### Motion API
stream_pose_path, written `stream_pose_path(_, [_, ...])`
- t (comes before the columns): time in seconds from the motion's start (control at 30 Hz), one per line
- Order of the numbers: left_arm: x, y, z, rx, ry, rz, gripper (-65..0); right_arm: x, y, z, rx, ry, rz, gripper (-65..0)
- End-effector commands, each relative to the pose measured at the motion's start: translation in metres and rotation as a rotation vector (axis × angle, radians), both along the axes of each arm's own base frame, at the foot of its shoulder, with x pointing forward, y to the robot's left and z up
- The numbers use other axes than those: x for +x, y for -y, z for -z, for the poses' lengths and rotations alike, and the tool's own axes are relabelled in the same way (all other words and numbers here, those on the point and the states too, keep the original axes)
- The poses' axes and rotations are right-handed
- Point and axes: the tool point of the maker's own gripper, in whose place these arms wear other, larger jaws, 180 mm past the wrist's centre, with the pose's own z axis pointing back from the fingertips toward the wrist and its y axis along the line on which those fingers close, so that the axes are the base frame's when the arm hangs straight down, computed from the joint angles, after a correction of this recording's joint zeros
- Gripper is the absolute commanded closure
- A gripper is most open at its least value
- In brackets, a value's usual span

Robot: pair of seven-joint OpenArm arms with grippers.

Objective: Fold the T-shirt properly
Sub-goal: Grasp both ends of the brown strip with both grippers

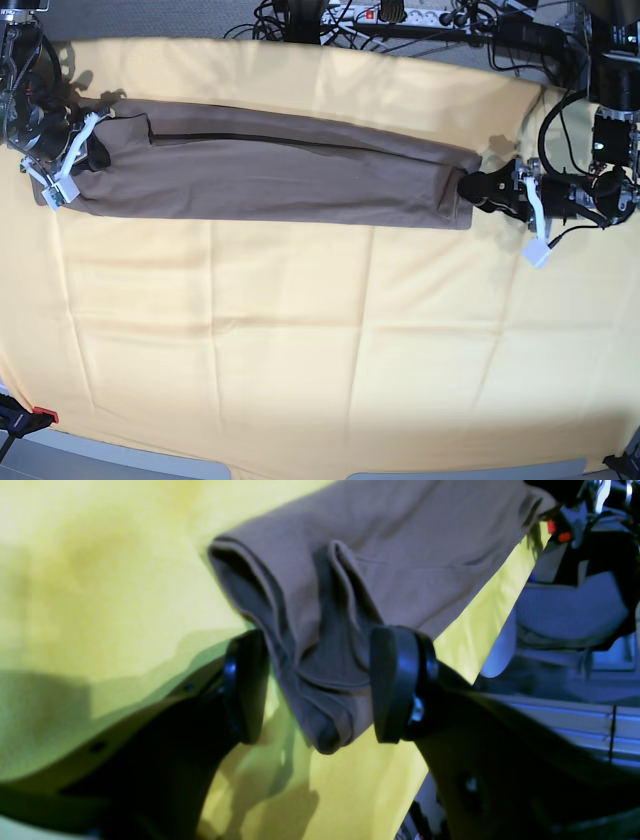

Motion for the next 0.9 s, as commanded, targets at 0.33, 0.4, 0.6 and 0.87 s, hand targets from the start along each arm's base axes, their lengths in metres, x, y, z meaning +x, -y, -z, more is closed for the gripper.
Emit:
stream_pose_path(0.33, [-0.004,0.024,0.003,-0.054,-0.02,0.033,-34.7,0.002,0.005,-0.002,-0.022,0.0,-0.001,0.0])
stream_pose_path(0.4, [-0.004,0.027,0.003,-0.062,-0.019,0.034,-34.4,0.002,0.006,-0.002,-0.025,0.0,-0.002,0.0])
stream_pose_path(0.6, [-0.003,0.026,0.002,-0.058,-0.015,0.033,-5.3,0.002,0.006,-0.002,-0.024,0.001,-0.001,0.0])
stream_pose_path(0.87, [0.026,-0.01,-0.029,0.025,0.072,0.01,0.0,0.002,0.005,-0.002,-0.023,0.001,-0.002,0.0])
